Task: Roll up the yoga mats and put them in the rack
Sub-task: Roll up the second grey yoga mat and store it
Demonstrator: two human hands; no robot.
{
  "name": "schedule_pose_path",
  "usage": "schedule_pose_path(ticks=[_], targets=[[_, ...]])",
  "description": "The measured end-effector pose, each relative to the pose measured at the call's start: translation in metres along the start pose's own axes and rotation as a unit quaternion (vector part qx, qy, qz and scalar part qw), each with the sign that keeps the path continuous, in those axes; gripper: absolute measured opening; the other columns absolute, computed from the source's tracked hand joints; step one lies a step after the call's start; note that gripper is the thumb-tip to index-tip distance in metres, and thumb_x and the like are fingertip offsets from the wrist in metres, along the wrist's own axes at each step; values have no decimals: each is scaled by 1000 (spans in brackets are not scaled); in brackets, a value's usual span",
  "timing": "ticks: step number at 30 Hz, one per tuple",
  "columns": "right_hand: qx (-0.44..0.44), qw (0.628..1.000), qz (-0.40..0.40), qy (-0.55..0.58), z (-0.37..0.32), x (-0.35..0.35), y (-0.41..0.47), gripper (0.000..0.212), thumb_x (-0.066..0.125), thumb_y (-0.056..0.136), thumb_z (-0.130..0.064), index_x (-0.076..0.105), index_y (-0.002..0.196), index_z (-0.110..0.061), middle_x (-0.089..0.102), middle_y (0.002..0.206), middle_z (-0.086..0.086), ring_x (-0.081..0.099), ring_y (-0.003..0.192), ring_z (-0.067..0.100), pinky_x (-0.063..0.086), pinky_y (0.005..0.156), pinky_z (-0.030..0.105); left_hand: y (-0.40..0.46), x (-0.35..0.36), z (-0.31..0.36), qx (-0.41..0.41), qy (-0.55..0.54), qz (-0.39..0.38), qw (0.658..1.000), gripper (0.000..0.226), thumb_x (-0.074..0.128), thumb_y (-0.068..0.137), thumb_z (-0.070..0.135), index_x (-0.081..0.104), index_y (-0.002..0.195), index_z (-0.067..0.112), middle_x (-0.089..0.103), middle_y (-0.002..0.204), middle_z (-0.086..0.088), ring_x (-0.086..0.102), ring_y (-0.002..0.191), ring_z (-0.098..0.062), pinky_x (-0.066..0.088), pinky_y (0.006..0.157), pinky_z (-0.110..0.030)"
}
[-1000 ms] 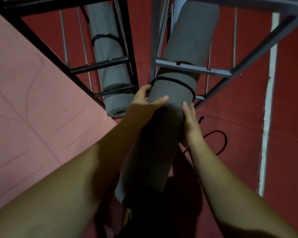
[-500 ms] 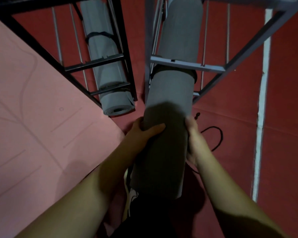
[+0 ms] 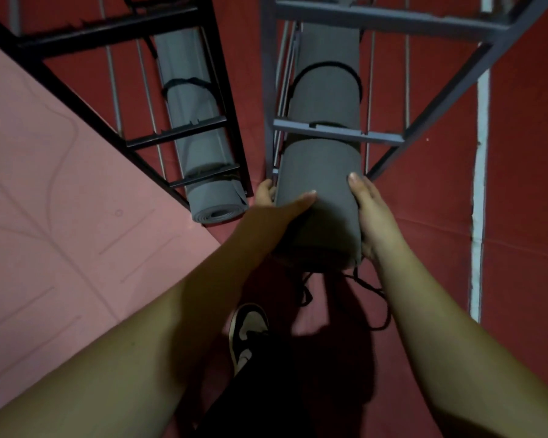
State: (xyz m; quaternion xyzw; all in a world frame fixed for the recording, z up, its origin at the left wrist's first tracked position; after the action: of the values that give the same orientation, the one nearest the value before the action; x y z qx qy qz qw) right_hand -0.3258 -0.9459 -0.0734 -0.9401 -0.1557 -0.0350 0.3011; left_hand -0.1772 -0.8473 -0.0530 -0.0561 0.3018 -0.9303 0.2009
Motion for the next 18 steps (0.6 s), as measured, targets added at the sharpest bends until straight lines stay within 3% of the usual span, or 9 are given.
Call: schedule_pose_path(ticks=[2,3,4,6,8,12,14,16,18], targets=[[3,1000,-4,-8,0,1,3,39,59,96,-33,48,132,-25,66,119,-1,71,93,8,57,78,29,-1,1,-9,-19,-5,-15,1000,88,81,72,46,31,143,26,52,110,17,56,91,-2,50,77,-21],[16,1000,-7,2,4,1,-2,38,59,96,-33,48,131,-26,66,121,0,71,93,9,57,76,29,-2,2,-17,-32,-2,-22,999,78,81,72,43,36,135,29,56,107,17,59,92,-4,53,79,-24],[29,1000,-7,9,10,0,-10,39,60,96,-33,46,131,-27,66,120,0,71,92,9,58,76,29,-5,2,-24,-44,0,-25,999,81,84,67,47,40,131,28,60,111,12,63,98,-10,56,86,-32],[58,998,-22,-8,24,0,-30,56,68,88,-41,44,137,-29,66,122,0,70,100,13,58,85,37,-8,1,-39,-86,-28,-22,996,107,89,46,65,43,134,24,62,124,-2,65,109,-23,55,94,-45],[75,995,-46,-54,37,0,-50,70,74,75,-49,44,137,-37,67,122,-5,67,107,17,54,91,45,-13,3,-46,-110,-59,-23,992,115,87,41,72,44,134,20,61,126,-7,66,109,-27,57,91,-45],[17,999,-48,2,35,2,-56,48,70,83,-23,52,126,-33,74,106,-8,71,97,13,59,76,30,-13,9,-41,-64,-41,-9,997,96,81,59,69,52,135,18,68,121,-5,71,100,-20,59,88,-37],[5,999,-31,25,29,4,-47,44,65,84,-23,53,126,-32,74,105,-7,72,94,13,60,77,33,-8,11,-31,-31,-25,-3,999,71,75,77,57,55,131,16,70,116,-3,71,98,-17,59,85,-30],[3,1000,-21,22,23,6,-34,49,65,85,-27,52,132,-29,71,114,0,72,97,17,60,79,38,3,10,-20,-19,-16,13,1000,48,71,86,46,53,122,19,67,104,5,68,89,-10,56,69,-16],[1,1000,-8,26,15,7,-20,42,63,92,-26,52,132,-25,69,118,7,72,96,22,60,70,36,15,9,-5,-10,-13,30,999,37,70,89,41,50,114,23,64,96,10,64,83,-3,51,62,-9]])
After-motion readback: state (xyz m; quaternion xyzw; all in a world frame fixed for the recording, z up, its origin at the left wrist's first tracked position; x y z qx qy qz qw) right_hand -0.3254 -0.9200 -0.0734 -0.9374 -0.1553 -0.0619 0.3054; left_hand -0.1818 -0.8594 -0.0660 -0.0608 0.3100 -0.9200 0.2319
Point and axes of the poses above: each hand's wrist, its own y-axis towards the middle knuckle, its own x-axis out of the palm, z = x × y, the point moved 5 cm from there along y, towards the middle knuckle
